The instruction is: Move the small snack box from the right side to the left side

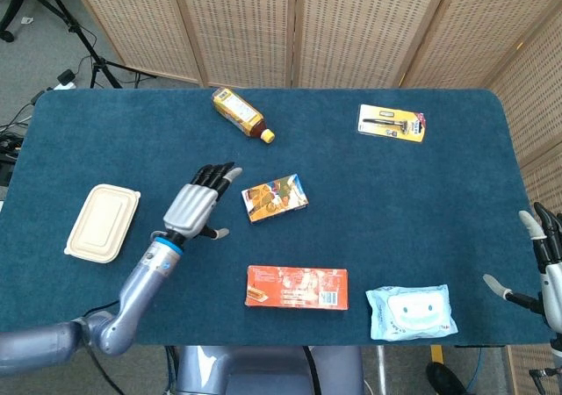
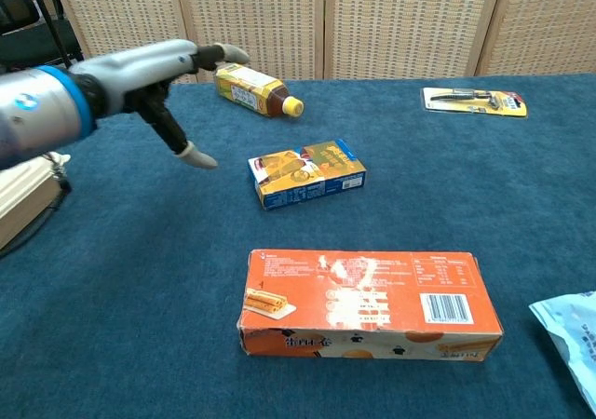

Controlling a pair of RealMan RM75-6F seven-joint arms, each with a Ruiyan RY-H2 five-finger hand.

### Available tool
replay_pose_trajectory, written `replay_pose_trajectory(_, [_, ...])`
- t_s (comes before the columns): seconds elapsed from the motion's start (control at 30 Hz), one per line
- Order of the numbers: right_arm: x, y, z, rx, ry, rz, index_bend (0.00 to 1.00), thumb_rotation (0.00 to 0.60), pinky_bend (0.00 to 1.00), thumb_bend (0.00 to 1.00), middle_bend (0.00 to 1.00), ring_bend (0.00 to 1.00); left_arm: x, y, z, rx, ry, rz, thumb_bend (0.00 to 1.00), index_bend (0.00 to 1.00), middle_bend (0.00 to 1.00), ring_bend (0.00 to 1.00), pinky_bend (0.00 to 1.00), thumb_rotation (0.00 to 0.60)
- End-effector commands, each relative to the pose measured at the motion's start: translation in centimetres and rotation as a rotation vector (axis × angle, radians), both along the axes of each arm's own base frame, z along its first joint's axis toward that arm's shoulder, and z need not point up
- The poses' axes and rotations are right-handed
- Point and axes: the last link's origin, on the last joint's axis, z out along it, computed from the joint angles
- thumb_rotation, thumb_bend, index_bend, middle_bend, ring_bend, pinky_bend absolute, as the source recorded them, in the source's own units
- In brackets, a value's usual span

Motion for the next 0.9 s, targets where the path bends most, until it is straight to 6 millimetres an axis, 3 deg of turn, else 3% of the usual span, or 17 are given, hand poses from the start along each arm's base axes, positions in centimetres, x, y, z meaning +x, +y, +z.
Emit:
replay_pose_trajectory(0.03, [-0.3,-0.2,0.3,0.007,-0.006,-0.009,0.00,0.600,0.00,0.00,0.00,0.00,3.4,2.4,-4.5,-0.015,0.013,0.062,0.00,0.00,0.00,0.00,0.00,0.600])
replay_pose_trajectory(0.2, [-0.4,0.0,0.3,0.034,-0.011,-0.018,0.00,0.600,0.00,0.00,0.00,0.00,5.1,3.6,-8.2,-0.083,-0.010,0.103,0.00,0.00,0.00,0.00,0.00,0.600])
replay_pose_trajectory(0.47, [-0.5,0.0,1.1,0.022,-0.028,-0.026,0.00,0.600,0.00,0.00,0.00,0.00,5.0,5.0,-11.9,-0.106,-0.026,0.216,0.00,0.00,0.00,0.00,0.00,0.600])
replay_pose_trajectory(0.67, [-0.5,0.0,1.1,0.036,-0.036,-0.023,0.00,0.600,0.00,0.00,0.00,0.00,4.9,5.6,-12.8,-0.067,-0.051,0.244,0.00,0.00,0.00,0.00,0.01,0.600])
replay_pose_trajectory(0.73, [-0.5,0.0,1.1,0.035,-0.038,-0.020,0.00,0.600,0.00,0.00,0.00,0.00,4.9,5.6,-13.0,-0.053,-0.060,0.248,0.01,0.01,0.01,0.00,0.07,0.600])
replay_pose_trajectory(0.8, [-0.6,0.0,1.1,0.037,-0.038,-0.021,0.00,0.600,0.00,0.00,0.00,0.00,4.9,5.7,-13.0,-0.035,-0.062,0.246,0.03,0.11,0.11,0.09,0.22,0.600])
replay_pose_trajectory(0.87, [-0.6,0.0,1.1,0.040,-0.040,-0.023,0.00,0.600,0.00,0.00,0.00,0.00,4.9,5.7,-12.8,-0.011,-0.070,0.237,0.08,0.35,0.33,0.27,0.41,0.600])
replay_pose_trajectory(0.9, [-0.6,-0.1,1.1,0.040,-0.040,-0.023,0.00,0.600,0.00,0.00,0.00,0.00,4.9,5.8,-12.5,0.008,-0.071,0.228,0.10,0.42,0.38,0.32,0.45,0.600])
